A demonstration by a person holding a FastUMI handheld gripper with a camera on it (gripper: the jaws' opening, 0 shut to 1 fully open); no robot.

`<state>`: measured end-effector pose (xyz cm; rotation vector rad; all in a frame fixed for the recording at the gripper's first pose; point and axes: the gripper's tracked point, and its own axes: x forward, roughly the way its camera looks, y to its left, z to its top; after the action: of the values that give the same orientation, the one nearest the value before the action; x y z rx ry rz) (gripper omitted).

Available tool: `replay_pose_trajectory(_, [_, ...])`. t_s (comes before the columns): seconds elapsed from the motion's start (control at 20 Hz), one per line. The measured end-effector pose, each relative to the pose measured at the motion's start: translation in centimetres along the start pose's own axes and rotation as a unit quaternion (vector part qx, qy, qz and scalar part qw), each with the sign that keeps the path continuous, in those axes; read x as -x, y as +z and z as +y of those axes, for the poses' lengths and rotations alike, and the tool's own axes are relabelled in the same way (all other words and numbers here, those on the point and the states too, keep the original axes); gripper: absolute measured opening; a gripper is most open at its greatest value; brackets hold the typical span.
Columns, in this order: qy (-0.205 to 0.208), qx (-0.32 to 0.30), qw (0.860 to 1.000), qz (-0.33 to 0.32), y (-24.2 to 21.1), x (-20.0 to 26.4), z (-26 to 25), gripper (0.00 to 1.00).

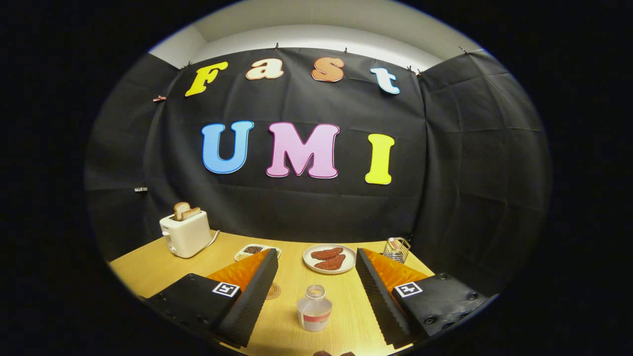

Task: Take the bottle from table, then pour the juice into the cup, finally place the bottle on the coaster

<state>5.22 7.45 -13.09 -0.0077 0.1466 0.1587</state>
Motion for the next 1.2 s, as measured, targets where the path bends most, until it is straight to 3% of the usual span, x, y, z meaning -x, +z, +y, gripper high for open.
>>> replay_pose_trajectory(0.35, [0.013, -0.018, 0.999, 0.024, -6.5, -1.9, 0.4, 0.97])
replay_pose_trajectory(0.85, [-0.007, -0.015, 0.999, 0.044, -14.5, -5.3, -0.2, 0.97])
replay_pose_trajectory(1.2, [0.000, -0.012, 0.999, 0.043, -16.7, -6.1, 0.1, 0.97])
